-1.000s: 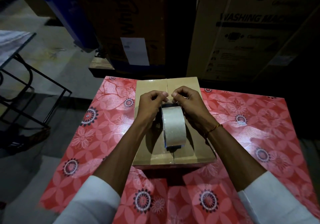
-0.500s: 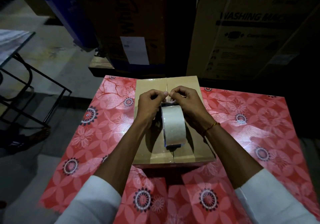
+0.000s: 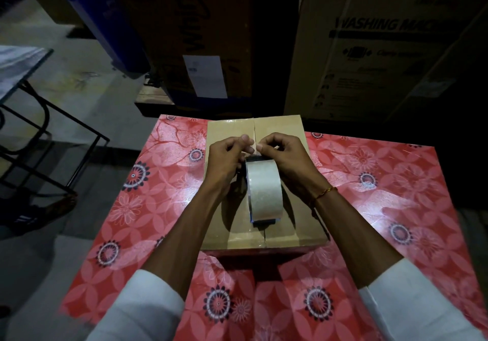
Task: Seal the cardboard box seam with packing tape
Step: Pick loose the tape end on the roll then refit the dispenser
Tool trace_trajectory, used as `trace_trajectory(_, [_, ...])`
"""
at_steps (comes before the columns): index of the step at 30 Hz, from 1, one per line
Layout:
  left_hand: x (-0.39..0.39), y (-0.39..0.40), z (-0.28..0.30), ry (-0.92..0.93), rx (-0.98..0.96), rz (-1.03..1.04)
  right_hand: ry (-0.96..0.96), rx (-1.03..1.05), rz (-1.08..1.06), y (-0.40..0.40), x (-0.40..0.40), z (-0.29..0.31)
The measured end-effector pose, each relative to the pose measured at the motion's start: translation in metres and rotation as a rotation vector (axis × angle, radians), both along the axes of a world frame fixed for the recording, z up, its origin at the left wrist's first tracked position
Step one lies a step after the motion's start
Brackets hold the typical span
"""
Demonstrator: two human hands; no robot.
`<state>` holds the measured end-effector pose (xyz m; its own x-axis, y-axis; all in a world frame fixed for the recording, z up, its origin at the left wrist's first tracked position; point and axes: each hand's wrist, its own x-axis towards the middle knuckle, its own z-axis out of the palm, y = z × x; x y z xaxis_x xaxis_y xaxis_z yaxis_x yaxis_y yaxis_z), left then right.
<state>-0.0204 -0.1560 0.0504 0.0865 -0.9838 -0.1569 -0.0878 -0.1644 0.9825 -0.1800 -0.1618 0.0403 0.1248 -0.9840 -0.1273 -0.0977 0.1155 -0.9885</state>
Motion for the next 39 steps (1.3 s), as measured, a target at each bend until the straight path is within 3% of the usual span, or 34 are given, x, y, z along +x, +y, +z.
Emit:
trace_trajectory(3, [0.009,0.0,0.0,0.045,0.032,-0.112,-0.012,0.005,-0.009,0.0,-0.001,0.0])
trace_trajectory(7, [0.013,-0.001,-0.004,-0.109,0.045,-0.257,-0.042,0.035,-0.033,-0.001,-0.003,0.002])
trace_trajectory(15, [0.016,-0.001,-0.008,-0.119,0.039,-0.227,-0.029,0.039,-0.036,-0.001,-0.007,0.002])
trace_trajectory(21, [0.013,0.0,-0.01,-0.13,0.003,-0.227,-0.133,0.086,0.037,0.003,-0.011,0.005])
trace_trajectory(30, [0.014,0.001,-0.011,-0.104,-0.023,-0.186,-0.109,0.109,-0.058,-0.001,-0.012,0.006])
trace_trajectory(39, [0.009,0.002,-0.009,-0.209,-0.046,-0.168,-0.055,0.031,-0.193,0.016,-0.014,0.001])
